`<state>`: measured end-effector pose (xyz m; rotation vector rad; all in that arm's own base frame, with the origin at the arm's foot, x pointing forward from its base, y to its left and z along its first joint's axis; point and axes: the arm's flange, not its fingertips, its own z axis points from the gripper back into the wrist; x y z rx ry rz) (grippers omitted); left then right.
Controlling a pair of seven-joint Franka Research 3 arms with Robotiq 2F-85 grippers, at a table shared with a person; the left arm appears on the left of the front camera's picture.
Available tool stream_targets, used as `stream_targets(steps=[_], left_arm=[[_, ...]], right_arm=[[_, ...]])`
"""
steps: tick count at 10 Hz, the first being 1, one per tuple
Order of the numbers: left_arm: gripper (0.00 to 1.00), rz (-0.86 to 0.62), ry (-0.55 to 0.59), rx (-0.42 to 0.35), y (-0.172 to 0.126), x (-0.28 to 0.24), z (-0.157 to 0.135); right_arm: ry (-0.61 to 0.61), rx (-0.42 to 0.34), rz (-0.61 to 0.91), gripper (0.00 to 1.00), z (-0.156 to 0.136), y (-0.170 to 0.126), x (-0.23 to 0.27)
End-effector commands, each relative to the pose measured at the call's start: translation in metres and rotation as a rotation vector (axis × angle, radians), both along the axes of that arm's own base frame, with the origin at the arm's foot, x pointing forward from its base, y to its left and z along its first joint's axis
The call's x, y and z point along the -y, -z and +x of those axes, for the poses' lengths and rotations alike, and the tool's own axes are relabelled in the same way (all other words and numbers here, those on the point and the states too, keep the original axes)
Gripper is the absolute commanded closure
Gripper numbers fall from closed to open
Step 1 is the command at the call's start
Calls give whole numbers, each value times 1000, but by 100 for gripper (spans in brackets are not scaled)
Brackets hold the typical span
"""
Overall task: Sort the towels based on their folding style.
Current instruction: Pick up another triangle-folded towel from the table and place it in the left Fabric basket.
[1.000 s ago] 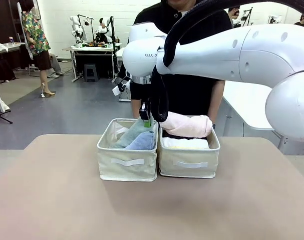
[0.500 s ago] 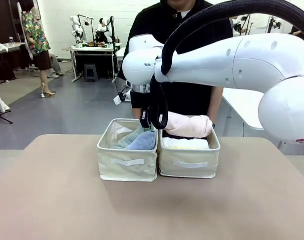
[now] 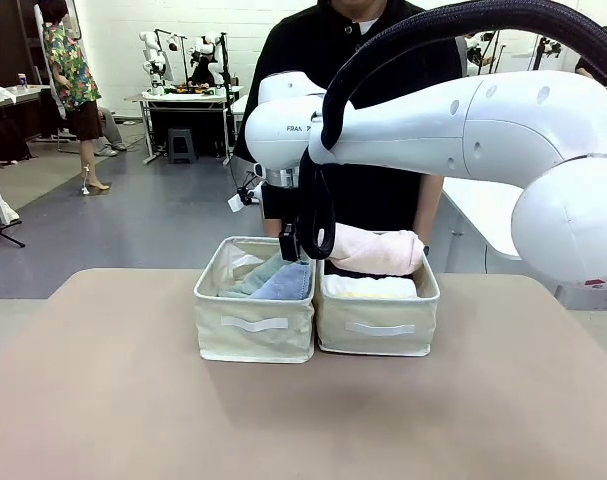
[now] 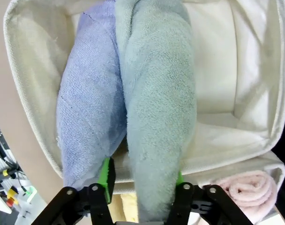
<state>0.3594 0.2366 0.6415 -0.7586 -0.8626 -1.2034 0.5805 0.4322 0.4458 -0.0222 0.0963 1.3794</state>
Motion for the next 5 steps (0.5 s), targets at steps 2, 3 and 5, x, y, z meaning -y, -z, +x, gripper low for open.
stream_targets(steps=[2,3,5], left_arm=[[0,-10,6,17,-1,-1,-2],[0,-10,6,17,-1,-1,-2],[0,-10,6,17,-1,-1,-2]], right_arm=[[12,-33,14,0,8,-3,-8],[13,-34,15,0,7,-3,-7],[18,-30,13,0,7,-4,-8]])
